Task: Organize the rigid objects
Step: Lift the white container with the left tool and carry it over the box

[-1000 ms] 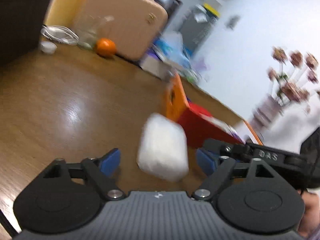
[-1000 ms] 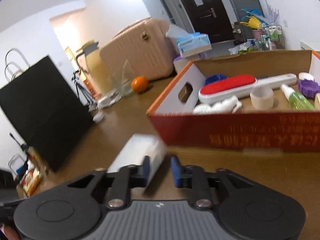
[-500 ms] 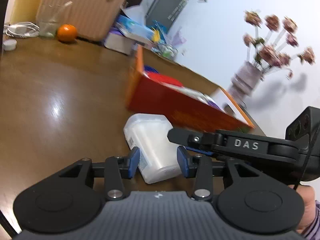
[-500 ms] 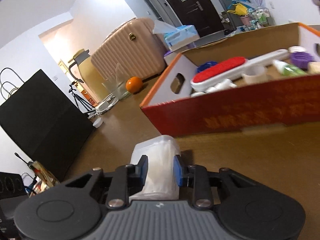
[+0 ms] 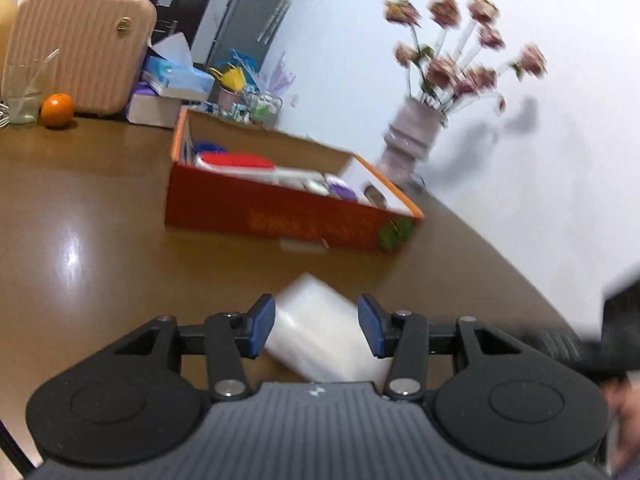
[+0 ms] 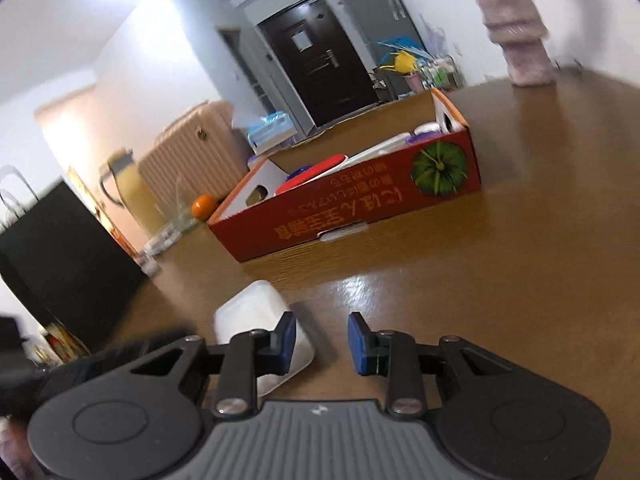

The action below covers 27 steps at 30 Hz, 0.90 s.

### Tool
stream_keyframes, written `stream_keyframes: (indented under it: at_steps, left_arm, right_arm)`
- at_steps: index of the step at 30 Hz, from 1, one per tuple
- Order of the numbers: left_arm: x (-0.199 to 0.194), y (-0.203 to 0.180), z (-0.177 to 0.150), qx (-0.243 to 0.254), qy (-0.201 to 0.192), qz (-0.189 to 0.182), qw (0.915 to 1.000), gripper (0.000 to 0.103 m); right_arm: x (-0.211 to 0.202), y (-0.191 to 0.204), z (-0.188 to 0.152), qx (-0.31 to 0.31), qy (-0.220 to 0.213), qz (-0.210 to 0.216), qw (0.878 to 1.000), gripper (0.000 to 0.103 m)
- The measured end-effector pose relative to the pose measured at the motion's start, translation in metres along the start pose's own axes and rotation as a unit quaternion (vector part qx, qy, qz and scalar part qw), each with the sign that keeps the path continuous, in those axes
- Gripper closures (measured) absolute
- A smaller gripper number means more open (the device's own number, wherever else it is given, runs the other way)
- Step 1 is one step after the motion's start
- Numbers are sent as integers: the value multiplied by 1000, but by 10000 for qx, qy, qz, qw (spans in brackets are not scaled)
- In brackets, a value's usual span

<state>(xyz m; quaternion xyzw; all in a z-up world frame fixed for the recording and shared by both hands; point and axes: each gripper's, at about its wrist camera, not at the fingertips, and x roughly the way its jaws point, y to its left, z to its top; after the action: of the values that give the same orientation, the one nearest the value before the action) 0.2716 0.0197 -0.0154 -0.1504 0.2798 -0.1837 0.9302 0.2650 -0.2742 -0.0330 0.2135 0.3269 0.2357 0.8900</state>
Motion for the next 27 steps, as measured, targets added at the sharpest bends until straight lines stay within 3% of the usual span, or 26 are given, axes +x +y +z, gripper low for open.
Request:
stream_keyframes:
  at_steps: [1,5,9,12,15,17,19,21,23,27]
  left_arm:
    - [10,9,7,-33,86,-202,9998,56]
    - [49,26,11,-465,741,-274,9958,62]
    - [38,26,-11,-1257,936,-654,9855,72]
    - [25,14,-29,-1451,996,-791,9812,72]
    - [22,12,-34,-1460,923,-741,9822,68]
    - [24,10,-32,-1366,880,-572,9850,61]
    - [30,6,-30,-1283,872,-423,9870,43]
    - [36,4,-31,-1241,948,-419,9868,41]
    - [37,4,-32,-1295,951,-510,9857,44]
    - [31,4,-34,-1471,942,-654,9825,64]
  right_arm:
    - [0,0,-5,114,45,159,9998,74]
    - [16,8,-20,263,267,565,9977,67]
    - [29,2,-21,655,-7,413,9970,62]
    - [29,-12,-22,924,-167,296,9951,62]
    - [27,-22,-22,1066,-220,314,9936,62]
    - [26,-22,-22,999,-211,297,9943,62]
    - [26,-20,-22,913,-178,258,9953,57]
    - [25,-18,-23,842,-161,171,9962,51]
    - [24,-18,-25,800,-134,166,9966,46]
    - [22,-27,-27,1107,-72,478,9927,59]
